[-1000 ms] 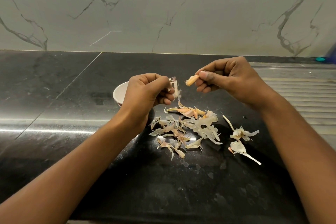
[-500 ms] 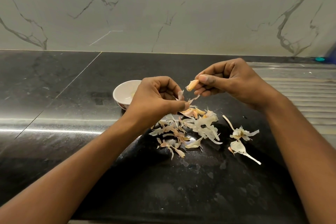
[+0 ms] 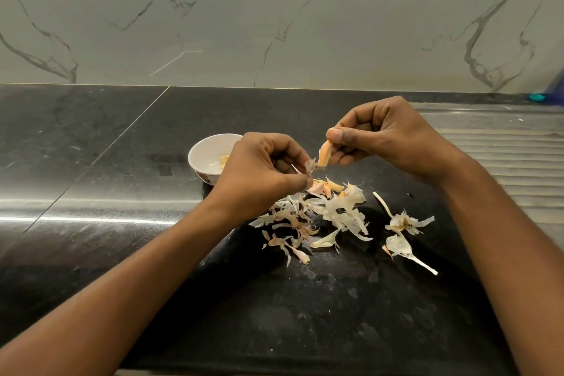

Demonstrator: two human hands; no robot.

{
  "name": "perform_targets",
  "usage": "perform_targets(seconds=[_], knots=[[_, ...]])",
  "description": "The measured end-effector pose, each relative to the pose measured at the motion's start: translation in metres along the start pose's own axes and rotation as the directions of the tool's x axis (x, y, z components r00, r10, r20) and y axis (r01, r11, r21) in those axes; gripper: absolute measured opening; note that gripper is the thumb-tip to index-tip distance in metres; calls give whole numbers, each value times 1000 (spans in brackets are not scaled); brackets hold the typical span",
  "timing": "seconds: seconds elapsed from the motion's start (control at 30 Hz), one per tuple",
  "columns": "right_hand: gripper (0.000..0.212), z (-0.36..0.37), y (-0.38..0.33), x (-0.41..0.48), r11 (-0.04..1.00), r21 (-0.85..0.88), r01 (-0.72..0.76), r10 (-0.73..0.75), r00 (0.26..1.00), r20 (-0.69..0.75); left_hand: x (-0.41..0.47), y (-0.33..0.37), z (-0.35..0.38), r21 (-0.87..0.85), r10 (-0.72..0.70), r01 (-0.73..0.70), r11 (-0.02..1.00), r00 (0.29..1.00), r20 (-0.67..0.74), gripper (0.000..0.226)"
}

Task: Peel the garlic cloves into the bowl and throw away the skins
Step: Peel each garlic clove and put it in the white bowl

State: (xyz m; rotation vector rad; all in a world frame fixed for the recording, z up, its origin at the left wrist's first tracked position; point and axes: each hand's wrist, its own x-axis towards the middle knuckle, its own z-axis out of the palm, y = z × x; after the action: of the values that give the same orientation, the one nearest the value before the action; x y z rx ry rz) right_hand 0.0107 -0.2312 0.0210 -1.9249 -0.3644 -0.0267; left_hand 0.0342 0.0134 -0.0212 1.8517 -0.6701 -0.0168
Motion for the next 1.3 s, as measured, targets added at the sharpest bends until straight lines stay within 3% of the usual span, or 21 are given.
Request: perform_targets(seconds=[0.2,0.47,0.7,1.3], knots=[[15,7,2,3,998,-48,32,-32,999,-9,-1,-1,3,-37,17,-16,999,1000,26,17],[19,15,1,4,986,-143,81,-82,997,1,0,-2,3,-56,-30,33,998,999,42,7],[23,11,0,-1,995,-58,77,-74,996,53,0,3,-1,-230,-86,95,969,995,48,14],[21,10,2,0,998,-20,68,-66,993,94,-1,6,-3,-264,-33,46,963,998,56,5]])
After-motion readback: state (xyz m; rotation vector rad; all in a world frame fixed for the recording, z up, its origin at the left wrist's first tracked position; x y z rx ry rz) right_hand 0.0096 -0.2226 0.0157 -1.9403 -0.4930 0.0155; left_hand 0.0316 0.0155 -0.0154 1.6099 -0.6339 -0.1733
